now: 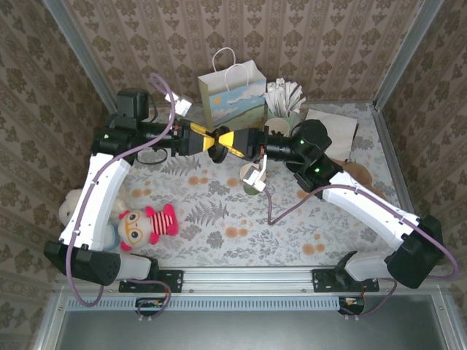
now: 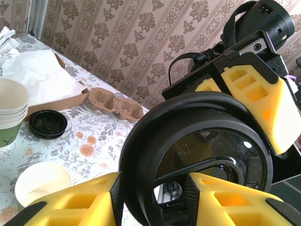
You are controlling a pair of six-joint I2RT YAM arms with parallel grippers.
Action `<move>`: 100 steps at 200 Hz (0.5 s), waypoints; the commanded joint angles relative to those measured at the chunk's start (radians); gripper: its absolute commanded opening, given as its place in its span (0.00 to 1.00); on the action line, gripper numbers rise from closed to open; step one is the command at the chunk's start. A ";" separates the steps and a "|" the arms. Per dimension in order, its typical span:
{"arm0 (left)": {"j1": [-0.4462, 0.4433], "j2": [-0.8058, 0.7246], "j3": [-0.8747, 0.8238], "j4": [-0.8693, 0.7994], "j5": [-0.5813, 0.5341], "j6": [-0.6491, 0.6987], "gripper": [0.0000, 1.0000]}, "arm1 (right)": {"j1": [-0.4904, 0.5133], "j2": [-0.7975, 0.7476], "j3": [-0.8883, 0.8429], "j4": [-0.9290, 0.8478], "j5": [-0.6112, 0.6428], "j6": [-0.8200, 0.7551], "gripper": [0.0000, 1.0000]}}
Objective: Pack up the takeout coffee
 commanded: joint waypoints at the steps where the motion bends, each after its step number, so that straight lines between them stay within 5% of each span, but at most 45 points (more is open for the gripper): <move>1: -0.009 0.006 0.012 0.000 0.033 0.036 0.41 | 0.021 0.011 0.045 -0.013 -0.012 -0.053 0.00; 100: -0.013 -0.011 -0.022 -0.016 0.063 0.075 0.00 | 0.041 0.020 0.065 -0.021 -0.029 -0.077 0.00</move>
